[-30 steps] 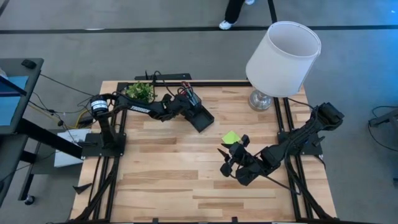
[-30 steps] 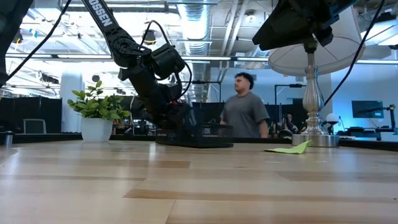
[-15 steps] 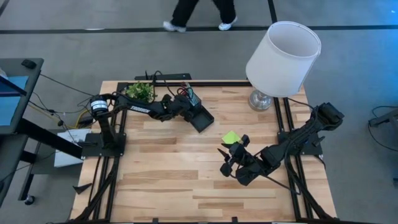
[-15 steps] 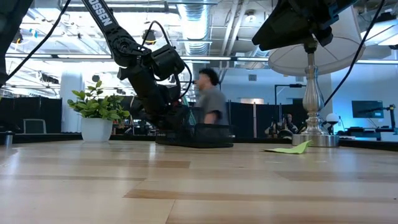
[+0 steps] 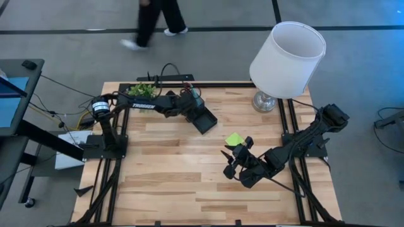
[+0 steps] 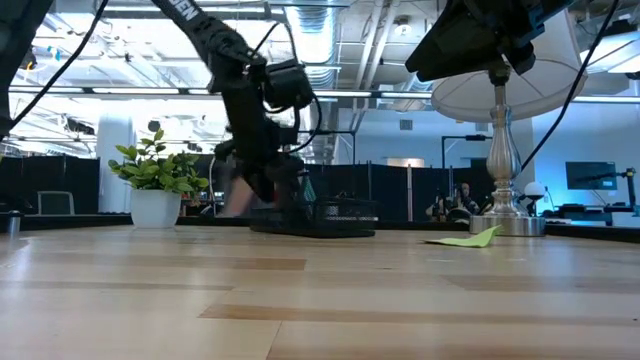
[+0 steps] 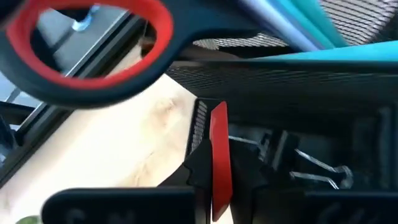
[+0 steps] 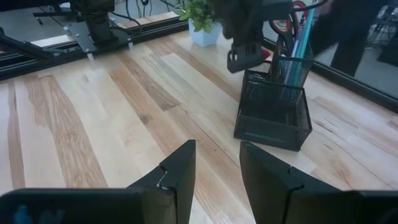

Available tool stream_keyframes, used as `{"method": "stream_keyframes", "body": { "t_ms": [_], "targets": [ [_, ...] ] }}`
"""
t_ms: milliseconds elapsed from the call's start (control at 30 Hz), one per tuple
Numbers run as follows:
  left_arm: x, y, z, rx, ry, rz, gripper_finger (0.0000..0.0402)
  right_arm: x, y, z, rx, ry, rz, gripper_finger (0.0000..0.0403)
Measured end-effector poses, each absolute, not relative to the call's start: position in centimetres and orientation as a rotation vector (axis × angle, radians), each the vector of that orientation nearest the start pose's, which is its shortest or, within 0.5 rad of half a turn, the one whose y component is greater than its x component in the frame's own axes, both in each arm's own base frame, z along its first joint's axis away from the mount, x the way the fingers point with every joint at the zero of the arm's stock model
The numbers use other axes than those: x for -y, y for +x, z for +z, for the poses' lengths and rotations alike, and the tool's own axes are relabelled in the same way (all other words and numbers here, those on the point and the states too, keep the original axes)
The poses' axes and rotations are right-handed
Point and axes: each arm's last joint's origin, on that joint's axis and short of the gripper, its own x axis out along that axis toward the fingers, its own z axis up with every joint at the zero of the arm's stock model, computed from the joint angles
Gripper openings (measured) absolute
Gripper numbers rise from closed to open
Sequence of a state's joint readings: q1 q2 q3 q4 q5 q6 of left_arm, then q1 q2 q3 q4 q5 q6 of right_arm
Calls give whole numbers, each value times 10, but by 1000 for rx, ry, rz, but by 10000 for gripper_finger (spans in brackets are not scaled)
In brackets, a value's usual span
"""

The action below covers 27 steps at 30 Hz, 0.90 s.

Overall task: Pick and place office supplies into organizer
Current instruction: Put the green sticky notes into the desk organizer

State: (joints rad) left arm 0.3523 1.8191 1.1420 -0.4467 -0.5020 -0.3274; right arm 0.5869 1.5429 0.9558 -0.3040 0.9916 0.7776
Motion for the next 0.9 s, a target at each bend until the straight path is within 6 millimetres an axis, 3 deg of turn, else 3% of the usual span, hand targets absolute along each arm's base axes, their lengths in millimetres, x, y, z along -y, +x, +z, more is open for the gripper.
{"method": "stream_keyframes", "body": {
  "t_ms": [233,900],
  "targets": [
    [-133,329,186,-1132,-245,840,16,-148,265,217,-433,117,-578,120],
    [-137,332,188,-1081,-340,821,21,-148,265,216,-445,123,-563,120]
  ]
}}
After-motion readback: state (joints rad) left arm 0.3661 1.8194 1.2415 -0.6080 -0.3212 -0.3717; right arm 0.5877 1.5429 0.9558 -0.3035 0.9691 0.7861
